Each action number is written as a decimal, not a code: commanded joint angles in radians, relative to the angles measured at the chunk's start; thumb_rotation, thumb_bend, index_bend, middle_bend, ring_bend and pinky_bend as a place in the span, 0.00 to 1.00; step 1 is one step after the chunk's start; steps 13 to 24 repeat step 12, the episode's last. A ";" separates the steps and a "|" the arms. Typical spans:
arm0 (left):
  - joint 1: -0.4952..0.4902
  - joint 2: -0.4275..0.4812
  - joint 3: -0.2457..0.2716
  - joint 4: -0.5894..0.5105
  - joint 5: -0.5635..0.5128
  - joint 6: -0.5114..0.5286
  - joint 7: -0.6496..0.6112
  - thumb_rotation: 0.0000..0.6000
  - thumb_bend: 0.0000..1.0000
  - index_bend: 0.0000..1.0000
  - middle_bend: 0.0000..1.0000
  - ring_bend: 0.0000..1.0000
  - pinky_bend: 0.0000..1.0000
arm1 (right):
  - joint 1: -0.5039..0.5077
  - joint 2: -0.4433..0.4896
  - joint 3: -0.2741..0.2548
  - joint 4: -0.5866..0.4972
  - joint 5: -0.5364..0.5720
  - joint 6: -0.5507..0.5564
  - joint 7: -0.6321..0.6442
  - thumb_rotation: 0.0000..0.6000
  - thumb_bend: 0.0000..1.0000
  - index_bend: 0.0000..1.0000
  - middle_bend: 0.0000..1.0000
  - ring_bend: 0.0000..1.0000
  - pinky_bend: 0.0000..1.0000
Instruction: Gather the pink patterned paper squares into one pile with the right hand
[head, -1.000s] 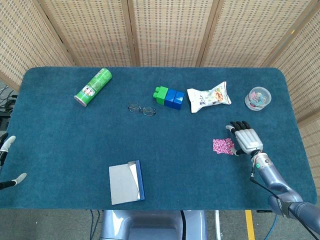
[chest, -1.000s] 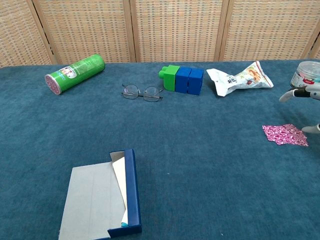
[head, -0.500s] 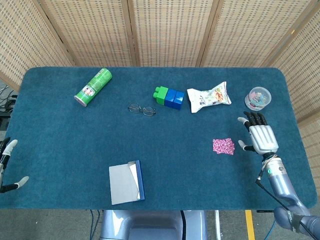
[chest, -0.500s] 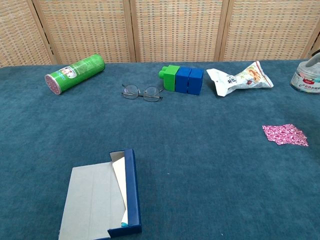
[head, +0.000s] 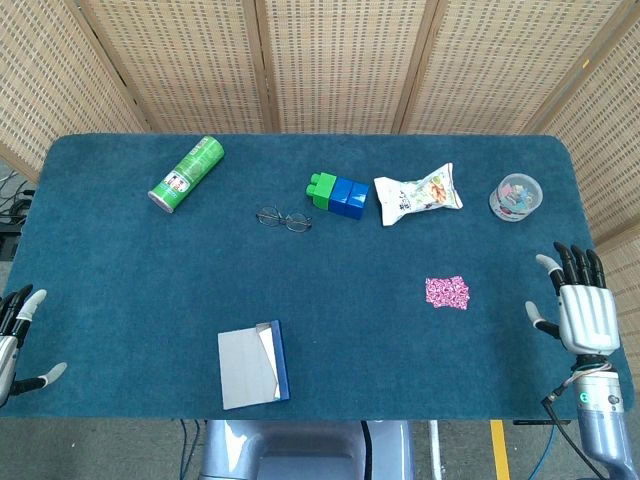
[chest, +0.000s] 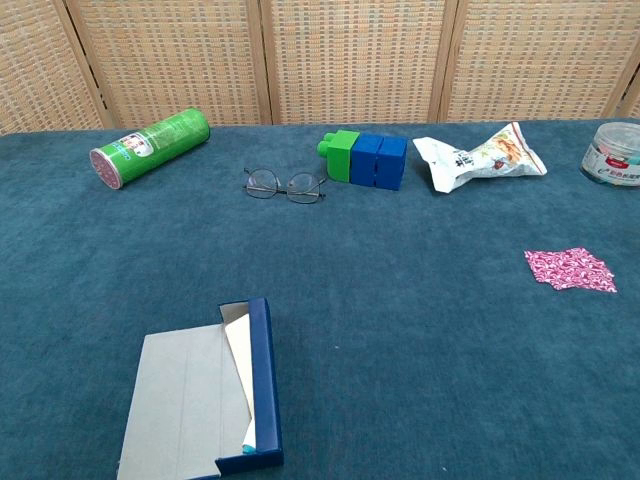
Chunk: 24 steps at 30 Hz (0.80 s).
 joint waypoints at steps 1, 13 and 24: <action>0.004 0.002 0.000 -0.004 0.012 0.013 -0.005 0.92 0.06 0.00 0.00 0.00 0.00 | -0.026 0.014 -0.015 -0.022 -0.026 0.025 0.001 1.00 0.34 0.22 0.10 0.00 0.00; 0.003 0.011 0.006 -0.005 0.040 0.017 -0.015 0.92 0.06 0.00 0.00 0.00 0.00 | -0.058 0.037 -0.042 -0.066 -0.088 0.023 0.008 1.00 0.34 0.22 0.11 0.00 0.00; 0.003 0.011 0.006 -0.005 0.040 0.017 -0.015 0.92 0.06 0.00 0.00 0.00 0.00 | -0.058 0.037 -0.042 -0.066 -0.088 0.023 0.008 1.00 0.34 0.22 0.11 0.00 0.00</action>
